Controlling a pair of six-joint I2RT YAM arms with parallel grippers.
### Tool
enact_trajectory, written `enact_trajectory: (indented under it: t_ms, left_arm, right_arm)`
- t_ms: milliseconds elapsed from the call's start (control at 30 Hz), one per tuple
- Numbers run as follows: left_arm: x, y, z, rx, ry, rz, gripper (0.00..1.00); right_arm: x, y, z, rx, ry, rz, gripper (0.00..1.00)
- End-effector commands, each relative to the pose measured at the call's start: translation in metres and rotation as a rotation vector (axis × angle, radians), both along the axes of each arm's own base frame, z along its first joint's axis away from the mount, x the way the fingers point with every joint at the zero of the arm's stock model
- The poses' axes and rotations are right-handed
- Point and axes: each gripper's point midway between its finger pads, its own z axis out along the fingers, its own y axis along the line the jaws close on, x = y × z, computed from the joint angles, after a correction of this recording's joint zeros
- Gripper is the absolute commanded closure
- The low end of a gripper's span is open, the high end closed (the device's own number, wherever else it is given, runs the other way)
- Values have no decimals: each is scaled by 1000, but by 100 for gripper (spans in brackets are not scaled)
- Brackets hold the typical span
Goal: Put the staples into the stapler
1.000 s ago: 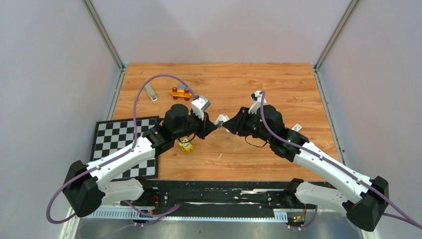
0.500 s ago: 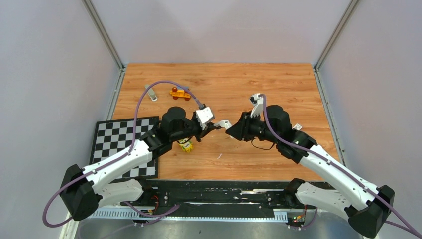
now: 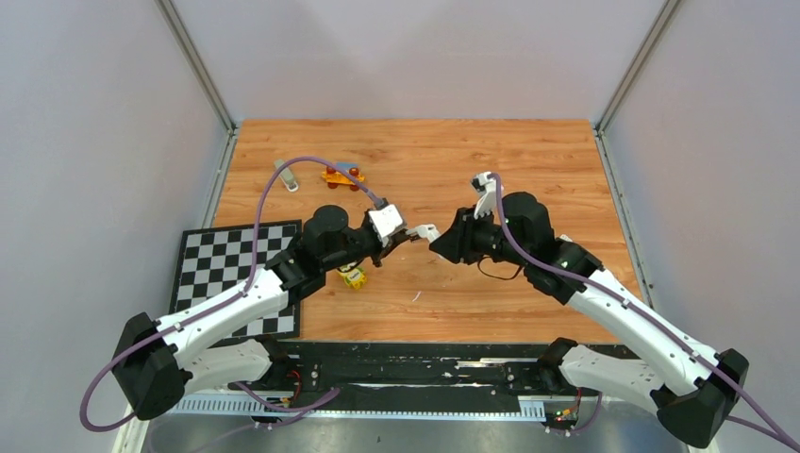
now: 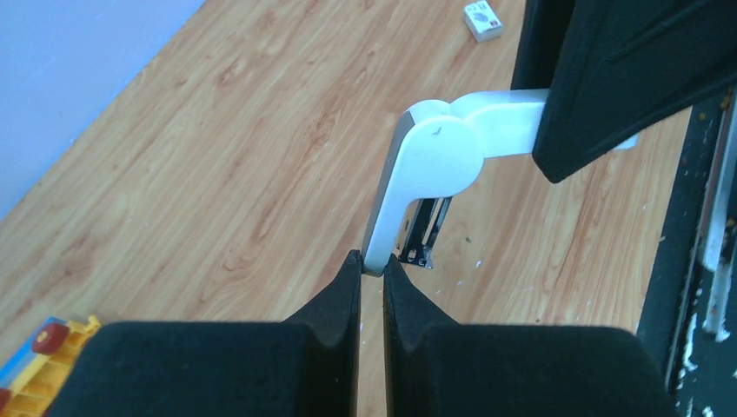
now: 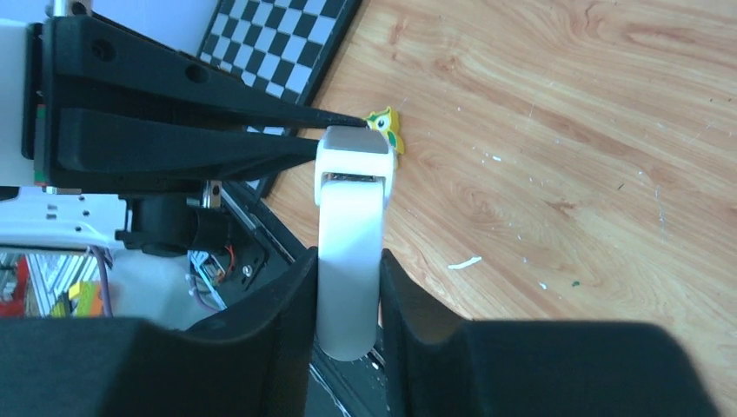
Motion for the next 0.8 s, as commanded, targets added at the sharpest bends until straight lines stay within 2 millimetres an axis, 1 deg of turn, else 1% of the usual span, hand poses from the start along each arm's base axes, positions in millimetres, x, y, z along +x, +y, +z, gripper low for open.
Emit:
enact_trajectory:
  t_ms: [0,33,100,133,167,267,433,567,633,767]
  left_arm:
    - [25,8,21,-173,102,203,100]
    - [23,5,21,-198,147,199,100]
    - [19,0,23,-240,219,199,100]
    - [17,-2,24,-272,264,208,100]
    - [17,-3,26,-292,281,211,100]
    - [11,-9,34,-371,349,195,100]
    - [8,-10,44,-435,362,186,100]
    - [8,-10,44,-429,359,184,100]
    - [7,-11,43,-431,364,180,100]
    - [6,-13,43,-432,368,165,100]
  right_arm:
    - [8,-9,18,16,-43,-76,59]
    - [13,-11,22,37,-53,-117,49]
    - [22,-11,34,116,-102,-166,26]
    - [24,-11,38,162,-115,-186,17]
    - [28,-10,43,203,-139,-203,14]
    - [38,-9,50,270,-165,-253,14]
    - [53,-2,46,279,-129,-298,17]
    - [61,10,47,274,-97,-299,21]
    - [68,11,47,268,-94,-334,25]
    - [73,17,44,266,-84,-339,31]
